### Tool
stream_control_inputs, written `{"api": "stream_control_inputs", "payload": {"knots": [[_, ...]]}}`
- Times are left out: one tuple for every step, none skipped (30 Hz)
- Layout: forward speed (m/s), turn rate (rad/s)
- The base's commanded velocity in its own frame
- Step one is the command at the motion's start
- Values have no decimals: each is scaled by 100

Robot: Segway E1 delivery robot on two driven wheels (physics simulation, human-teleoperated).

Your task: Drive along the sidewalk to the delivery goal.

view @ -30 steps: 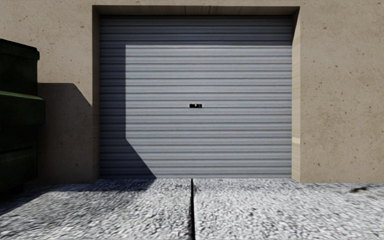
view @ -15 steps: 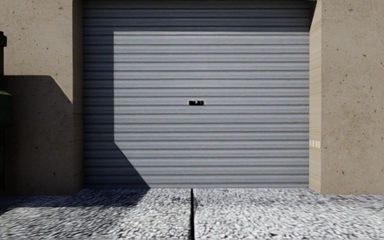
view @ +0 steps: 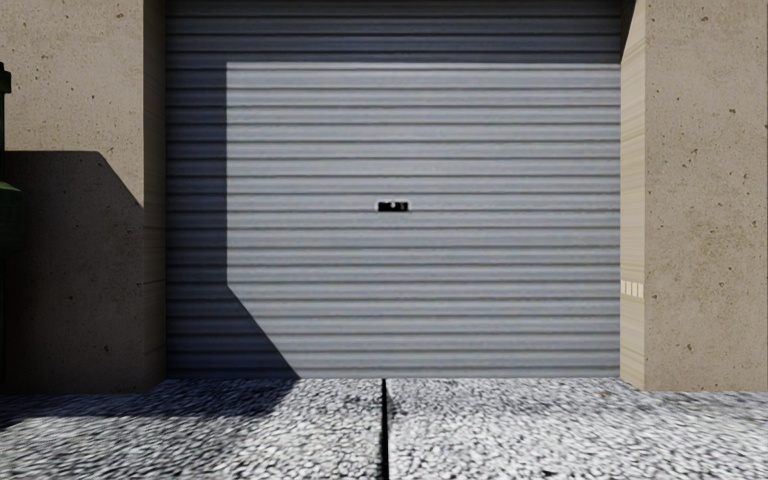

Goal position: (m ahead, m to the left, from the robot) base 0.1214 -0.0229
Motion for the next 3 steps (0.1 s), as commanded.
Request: {"api": "stream_control_inputs", "payload": {"knots": [[0, 0], [0, 0], [0, 0]]}}
